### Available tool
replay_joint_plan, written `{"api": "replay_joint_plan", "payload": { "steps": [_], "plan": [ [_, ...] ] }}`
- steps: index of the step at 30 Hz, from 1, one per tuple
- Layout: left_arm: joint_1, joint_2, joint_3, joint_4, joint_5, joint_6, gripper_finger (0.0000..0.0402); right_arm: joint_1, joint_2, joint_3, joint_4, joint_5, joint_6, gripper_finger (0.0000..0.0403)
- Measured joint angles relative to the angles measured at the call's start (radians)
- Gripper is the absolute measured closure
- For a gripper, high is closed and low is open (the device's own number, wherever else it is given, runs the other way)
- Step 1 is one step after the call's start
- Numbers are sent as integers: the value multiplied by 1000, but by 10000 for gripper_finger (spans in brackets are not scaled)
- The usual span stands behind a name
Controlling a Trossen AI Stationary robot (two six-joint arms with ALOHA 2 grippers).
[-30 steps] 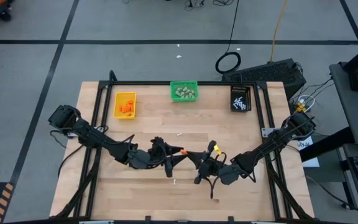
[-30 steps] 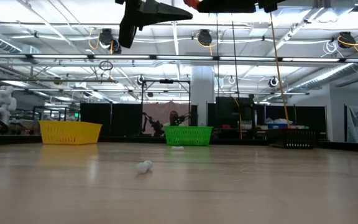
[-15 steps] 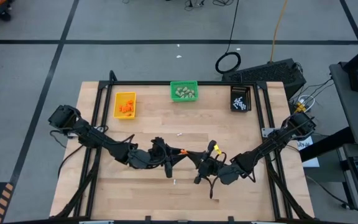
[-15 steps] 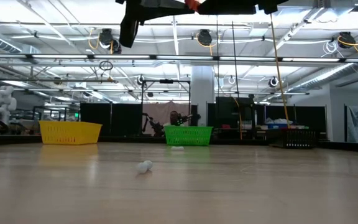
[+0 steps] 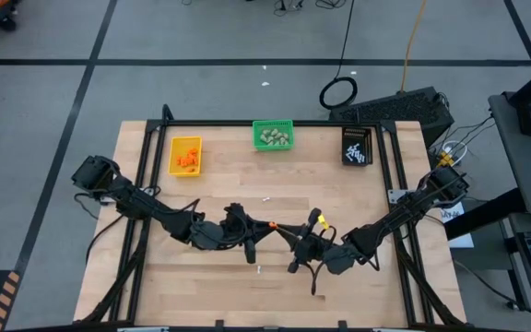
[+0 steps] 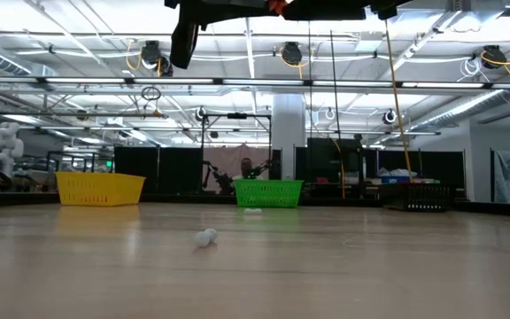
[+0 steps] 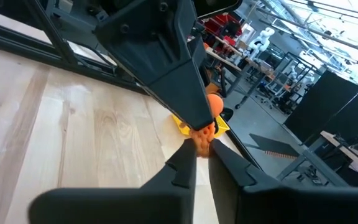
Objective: Sort Halloween decoration
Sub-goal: Put the orange skeleton toy into the yellow bin
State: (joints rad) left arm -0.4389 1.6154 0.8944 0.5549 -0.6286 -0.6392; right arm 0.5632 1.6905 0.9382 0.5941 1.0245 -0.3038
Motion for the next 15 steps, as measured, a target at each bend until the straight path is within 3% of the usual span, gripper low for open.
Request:
{"api": "replay_joint_plan", "payload": {
  "steps": [15],
  "plan": [
    [-3, 0, 0, 3, 31, 32, 377, -1, 0, 0, -15, 3, 118, 235]
  ]
}}
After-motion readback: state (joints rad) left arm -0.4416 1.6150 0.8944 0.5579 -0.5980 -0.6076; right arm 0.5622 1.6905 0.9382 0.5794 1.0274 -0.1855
